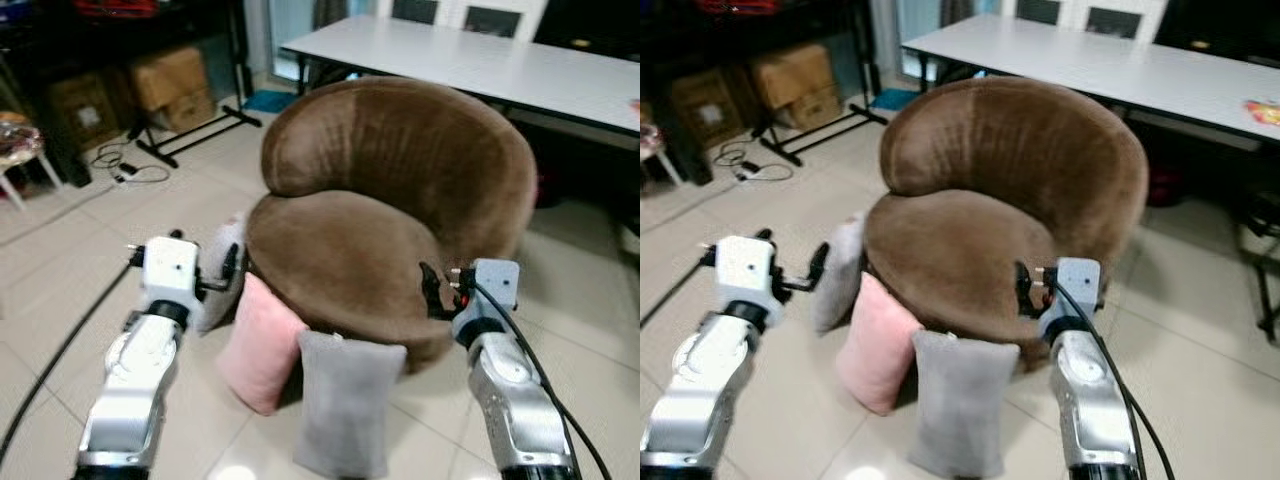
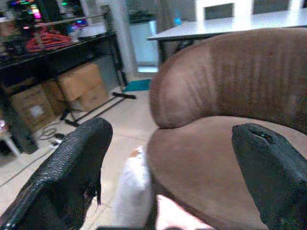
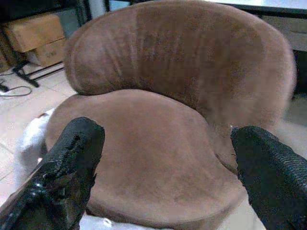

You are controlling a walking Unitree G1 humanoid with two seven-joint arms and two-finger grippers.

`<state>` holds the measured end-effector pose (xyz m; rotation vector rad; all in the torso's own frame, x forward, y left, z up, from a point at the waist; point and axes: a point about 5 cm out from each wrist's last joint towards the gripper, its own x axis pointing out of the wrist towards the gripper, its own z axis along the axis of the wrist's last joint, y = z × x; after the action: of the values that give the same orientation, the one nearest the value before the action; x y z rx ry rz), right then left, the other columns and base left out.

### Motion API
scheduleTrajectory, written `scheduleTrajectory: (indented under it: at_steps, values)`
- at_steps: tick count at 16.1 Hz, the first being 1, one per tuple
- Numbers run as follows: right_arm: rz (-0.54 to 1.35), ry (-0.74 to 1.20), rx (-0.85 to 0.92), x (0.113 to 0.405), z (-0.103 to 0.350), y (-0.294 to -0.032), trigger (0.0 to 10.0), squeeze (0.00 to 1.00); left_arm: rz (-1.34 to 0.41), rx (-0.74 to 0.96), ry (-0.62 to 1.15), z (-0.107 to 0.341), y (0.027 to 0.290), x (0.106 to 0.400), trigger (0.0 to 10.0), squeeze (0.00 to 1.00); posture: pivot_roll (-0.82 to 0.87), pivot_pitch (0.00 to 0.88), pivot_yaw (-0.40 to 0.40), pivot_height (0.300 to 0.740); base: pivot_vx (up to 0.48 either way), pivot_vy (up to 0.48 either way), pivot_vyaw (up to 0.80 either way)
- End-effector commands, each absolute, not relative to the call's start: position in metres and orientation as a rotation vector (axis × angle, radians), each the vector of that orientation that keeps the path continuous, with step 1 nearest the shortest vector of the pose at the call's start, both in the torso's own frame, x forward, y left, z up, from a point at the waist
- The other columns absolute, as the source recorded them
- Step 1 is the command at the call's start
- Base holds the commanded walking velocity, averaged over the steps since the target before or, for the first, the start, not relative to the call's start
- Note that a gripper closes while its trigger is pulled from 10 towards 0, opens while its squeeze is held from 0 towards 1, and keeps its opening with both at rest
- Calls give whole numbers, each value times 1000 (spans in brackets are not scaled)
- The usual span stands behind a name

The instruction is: Move the pillow to the sofa from floor

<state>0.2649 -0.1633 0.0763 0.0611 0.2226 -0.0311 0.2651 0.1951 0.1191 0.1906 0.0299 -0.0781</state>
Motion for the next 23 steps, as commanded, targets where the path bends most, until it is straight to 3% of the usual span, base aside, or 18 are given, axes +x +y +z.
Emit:
scheduleTrajectory:
  at_steps: [1,6,16,23]
  values:
    - [-11,204,66,270,82,-155,10000,0,-50,191,43,118,202,265,10000,0,-103,0,-7,740,337,0,0]
    - [8,214,87,271,82,-155,10000,0,-43,192,40,117,204,261,10000,0,-102,0,-12,725,124,0,0]
    - [2,214,68,272,83,-157,10000,0,-38,220,48,115,204,259,10000,0,-113,0,-9,620,0,0,0]
    - [14,217,34,275,82,-156,10000,0,-43,213,30,115,203,258,10000,0,-98,0,-27,620,0,0,0]
